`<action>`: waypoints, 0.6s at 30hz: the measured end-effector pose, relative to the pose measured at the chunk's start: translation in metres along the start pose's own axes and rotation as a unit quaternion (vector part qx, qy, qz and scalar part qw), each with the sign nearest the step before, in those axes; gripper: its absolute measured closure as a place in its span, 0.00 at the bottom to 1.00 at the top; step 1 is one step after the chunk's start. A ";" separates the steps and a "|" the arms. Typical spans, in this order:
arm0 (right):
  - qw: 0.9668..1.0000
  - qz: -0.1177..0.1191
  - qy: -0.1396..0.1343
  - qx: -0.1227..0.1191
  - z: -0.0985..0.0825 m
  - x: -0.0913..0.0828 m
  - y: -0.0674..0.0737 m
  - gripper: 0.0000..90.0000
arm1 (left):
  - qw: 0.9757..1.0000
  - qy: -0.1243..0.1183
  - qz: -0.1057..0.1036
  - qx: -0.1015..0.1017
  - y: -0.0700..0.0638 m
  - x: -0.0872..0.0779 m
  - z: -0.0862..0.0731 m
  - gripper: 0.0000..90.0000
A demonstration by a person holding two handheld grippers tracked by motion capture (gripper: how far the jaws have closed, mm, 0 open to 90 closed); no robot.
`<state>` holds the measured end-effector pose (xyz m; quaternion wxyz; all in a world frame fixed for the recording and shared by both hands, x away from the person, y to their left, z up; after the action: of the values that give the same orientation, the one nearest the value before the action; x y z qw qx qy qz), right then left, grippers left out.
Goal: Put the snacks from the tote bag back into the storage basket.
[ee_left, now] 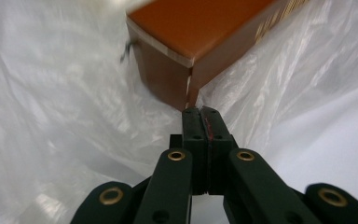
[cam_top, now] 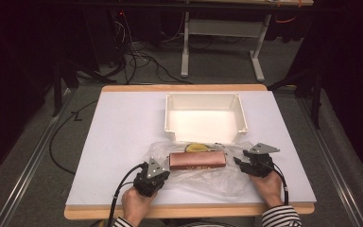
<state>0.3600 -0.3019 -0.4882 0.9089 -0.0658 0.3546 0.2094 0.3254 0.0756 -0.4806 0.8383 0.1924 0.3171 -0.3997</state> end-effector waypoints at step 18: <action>1.000 0.000 0.000 0.002 0.000 0.000 0.000 0.55 | 0.999 -0.039 0.019 -0.012 -0.007 -0.035 0.012 0.64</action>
<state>0.3601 -0.3020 -0.4883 0.9091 -0.0642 0.3548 0.2089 0.3072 0.0840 -0.4484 0.8595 0.1728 0.2854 -0.3872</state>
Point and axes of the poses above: each handheld gripper's, and its own axes: x roughly forward along the jaws, z roughly out of its top, y roughly to its left, the point moved 1 cm from there along x, roughly forward along the jaws, and after that the axes turned 7 degrees about x, right-handed, at the moved point
